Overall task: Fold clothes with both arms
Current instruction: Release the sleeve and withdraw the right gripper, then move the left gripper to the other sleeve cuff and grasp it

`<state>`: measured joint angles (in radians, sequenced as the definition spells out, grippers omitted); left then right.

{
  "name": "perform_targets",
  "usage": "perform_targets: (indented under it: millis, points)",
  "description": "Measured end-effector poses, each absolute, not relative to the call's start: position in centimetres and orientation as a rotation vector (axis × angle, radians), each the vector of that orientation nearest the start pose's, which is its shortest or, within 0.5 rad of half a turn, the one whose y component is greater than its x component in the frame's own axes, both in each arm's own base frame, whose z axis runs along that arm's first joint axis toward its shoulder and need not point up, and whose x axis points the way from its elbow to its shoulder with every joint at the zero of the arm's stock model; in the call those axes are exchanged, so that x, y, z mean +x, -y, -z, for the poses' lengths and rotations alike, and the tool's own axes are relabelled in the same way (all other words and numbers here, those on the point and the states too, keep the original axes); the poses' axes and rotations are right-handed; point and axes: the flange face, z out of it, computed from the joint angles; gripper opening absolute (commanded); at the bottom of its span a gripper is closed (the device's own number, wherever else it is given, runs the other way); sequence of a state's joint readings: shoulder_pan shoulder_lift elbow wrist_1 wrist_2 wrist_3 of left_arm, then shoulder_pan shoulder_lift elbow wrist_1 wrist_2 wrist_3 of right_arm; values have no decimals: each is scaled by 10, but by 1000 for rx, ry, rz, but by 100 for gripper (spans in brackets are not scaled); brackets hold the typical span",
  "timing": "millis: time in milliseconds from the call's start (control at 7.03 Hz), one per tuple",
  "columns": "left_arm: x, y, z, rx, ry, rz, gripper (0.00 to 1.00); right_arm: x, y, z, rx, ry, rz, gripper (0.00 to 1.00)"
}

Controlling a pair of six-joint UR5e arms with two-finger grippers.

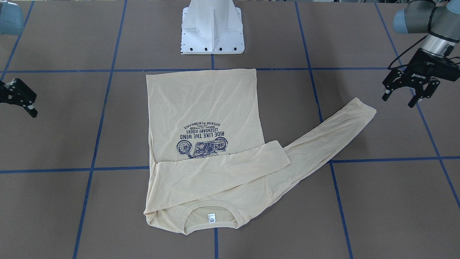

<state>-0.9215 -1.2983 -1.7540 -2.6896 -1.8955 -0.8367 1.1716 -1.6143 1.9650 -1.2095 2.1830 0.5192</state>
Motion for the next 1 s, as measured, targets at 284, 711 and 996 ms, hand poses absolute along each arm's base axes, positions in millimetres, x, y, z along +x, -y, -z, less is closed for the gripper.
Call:
perform_targets:
  millis: [284,711,996]
  points:
    - [192,387,-594,525,-863,22,86,-64,429,-502,360,846,118,100]
    - [219,399,-609,496,-857,48,73,-51,419,-513,360,855,121,100]
    - [235,393,-613,470,-860,63,71,-50,419,-513,361,855,121,100]
